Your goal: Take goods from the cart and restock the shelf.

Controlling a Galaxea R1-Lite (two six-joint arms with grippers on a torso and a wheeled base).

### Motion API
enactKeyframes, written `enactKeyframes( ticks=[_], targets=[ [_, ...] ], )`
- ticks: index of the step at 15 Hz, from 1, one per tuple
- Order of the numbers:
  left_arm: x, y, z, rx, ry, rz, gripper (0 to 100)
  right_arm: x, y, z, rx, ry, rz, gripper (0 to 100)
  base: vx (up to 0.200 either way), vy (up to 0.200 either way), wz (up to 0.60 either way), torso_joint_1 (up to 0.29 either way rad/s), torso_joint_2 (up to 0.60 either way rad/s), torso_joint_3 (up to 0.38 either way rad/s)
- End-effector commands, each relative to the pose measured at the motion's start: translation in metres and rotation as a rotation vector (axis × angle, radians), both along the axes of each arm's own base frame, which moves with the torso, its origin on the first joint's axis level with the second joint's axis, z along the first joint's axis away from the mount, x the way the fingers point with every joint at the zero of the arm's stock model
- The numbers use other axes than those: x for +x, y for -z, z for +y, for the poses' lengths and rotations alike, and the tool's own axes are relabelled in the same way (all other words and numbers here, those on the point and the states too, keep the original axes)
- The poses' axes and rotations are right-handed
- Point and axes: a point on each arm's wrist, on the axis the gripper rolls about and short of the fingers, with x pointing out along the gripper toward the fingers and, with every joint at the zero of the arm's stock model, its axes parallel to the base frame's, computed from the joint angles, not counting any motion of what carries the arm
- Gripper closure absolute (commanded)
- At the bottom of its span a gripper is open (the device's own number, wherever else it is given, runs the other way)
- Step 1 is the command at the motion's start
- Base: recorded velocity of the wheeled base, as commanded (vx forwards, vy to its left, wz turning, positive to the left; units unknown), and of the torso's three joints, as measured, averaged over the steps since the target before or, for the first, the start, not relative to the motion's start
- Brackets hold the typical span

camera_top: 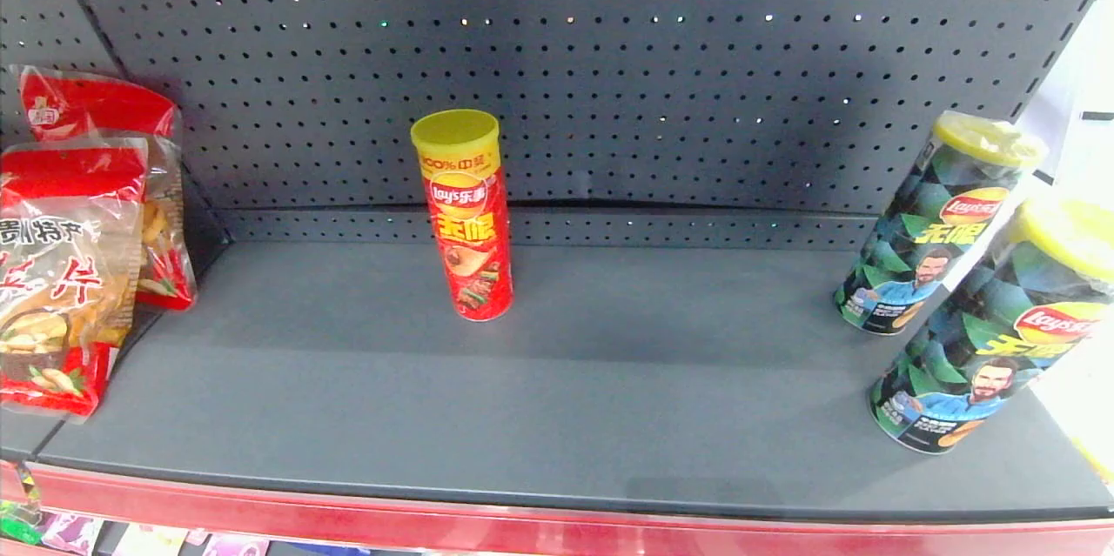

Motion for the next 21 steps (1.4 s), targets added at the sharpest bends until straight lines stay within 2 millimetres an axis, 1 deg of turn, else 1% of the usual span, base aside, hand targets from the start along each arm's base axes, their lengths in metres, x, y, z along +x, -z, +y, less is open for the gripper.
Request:
enactKeyframes(
  ticks=[1,5,21],
  targets=[
    [0.0001,0.0,0.0001,0.0,0.001,0.001,0,0.0001,0.0001,0.0,0.0,0.0,0.002,0,0.0,0.0,0.0,0.0,0.0,0.0],
    [0.0001,0.0,0.0001,0.0,0.001,0.001,0,0.0,0.0001,0.0,0.0,0.0,0.001,0,0.0,0.0,0.0,0.0,0.0,0.0],
    [0.0001,0.0,0.0001,0.0,0.001,0.001,0,0.0,0.0001,0.0,0.0,0.0,0.001,0,0.0,-0.2,0.0,0.001,0.0,0.004]
  ],
)
